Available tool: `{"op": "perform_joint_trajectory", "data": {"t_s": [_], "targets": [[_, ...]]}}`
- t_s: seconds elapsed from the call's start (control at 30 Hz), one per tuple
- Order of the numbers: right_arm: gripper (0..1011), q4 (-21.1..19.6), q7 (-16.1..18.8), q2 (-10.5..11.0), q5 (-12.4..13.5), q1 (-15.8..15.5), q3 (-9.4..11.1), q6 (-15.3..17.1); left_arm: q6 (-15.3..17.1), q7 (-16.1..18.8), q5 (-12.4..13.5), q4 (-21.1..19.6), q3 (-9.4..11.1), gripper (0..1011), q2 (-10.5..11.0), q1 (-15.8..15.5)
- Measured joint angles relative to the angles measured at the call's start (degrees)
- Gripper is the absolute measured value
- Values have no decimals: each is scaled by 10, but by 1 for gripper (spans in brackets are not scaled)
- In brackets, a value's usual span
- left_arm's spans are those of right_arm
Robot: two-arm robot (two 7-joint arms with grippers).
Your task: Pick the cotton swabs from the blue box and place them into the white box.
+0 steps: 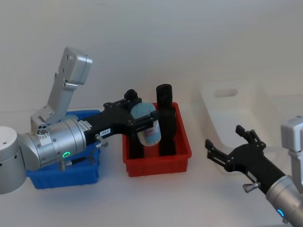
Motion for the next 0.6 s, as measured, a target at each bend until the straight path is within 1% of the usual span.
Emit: {"op": "perform_joint_trajectory", "data": {"t_s": [0.27,0.4,0.43,0.5,0.6], "targets": [[1002,-7,47,-5,-9,7,-10,13,2,-9,-2,-1,1,670,-1,-3],[1002,-15,78,-8,-13,13,-17,21,2,-12,-3,-1,1,670,-1,-3],[1002,-15,78,-8,-13,13,-17,21,2,-12,-3,-1,1,670,-1,-3],[1002,-20,99,-10,-16,18,-21,29,2,-13,-3,-1,2,670,-1,-4],[1002,-27,119,-12,-21,24,-24,38,2,-14,-3,-1,2,670,-2,-4]]}}
